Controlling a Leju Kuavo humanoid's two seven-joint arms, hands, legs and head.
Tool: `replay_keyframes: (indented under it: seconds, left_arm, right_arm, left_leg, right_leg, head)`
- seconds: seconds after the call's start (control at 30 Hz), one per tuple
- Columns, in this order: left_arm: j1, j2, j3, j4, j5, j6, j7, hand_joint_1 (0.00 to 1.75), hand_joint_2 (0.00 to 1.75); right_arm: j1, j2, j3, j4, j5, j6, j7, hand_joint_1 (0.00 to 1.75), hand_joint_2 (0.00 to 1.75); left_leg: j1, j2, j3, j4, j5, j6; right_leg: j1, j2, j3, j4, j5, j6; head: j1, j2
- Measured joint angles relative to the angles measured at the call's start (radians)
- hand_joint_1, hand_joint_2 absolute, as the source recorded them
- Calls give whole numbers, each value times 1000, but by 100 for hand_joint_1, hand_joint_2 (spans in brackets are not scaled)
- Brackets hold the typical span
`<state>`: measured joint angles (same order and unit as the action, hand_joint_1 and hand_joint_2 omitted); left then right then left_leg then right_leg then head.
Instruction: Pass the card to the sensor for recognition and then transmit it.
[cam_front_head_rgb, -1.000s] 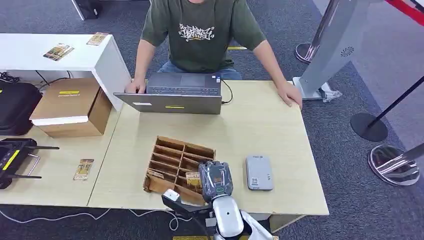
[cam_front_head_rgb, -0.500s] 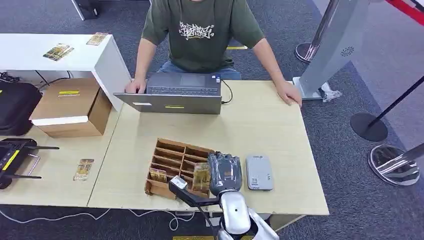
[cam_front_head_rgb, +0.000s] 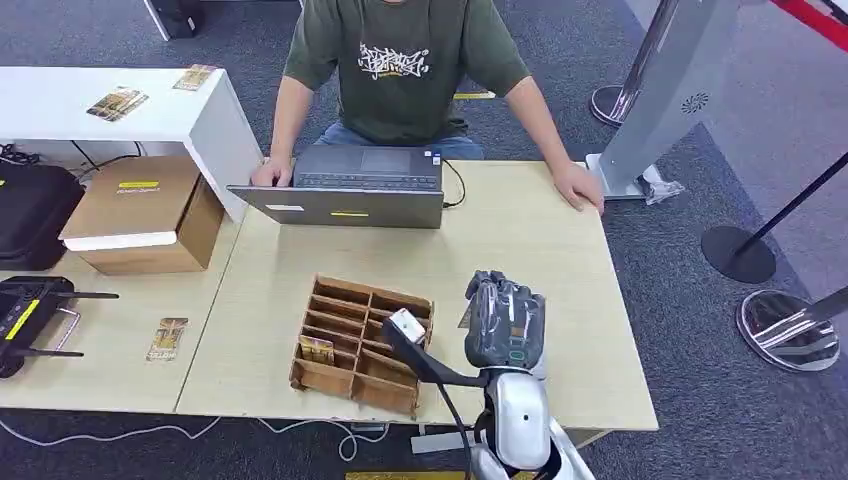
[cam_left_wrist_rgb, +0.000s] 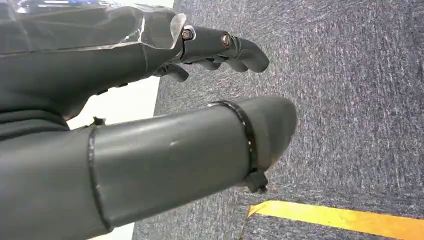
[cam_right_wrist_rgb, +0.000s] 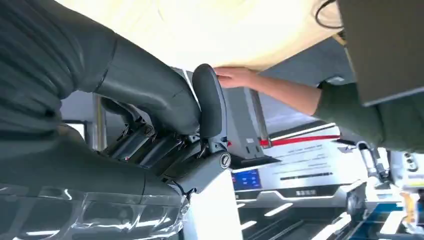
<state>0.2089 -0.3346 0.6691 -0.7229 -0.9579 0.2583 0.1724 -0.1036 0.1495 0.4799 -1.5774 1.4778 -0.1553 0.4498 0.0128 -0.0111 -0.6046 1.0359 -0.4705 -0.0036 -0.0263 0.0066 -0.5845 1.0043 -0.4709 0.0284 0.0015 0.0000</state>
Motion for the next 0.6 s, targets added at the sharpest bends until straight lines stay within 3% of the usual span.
replay_keyframes:
  seconds: [0.6]
  left_arm:
    - [2,-3,8,0,-34,-12,-34,0,0]
  right_arm:
    - [-1,13,-111,-81,-73,-70,-63,175,175]
  left_leg:
    - [0,0,0,0,0,0]
  right_leg:
    - [0,0,0,0,0,0]
  head:
    - [0,0]
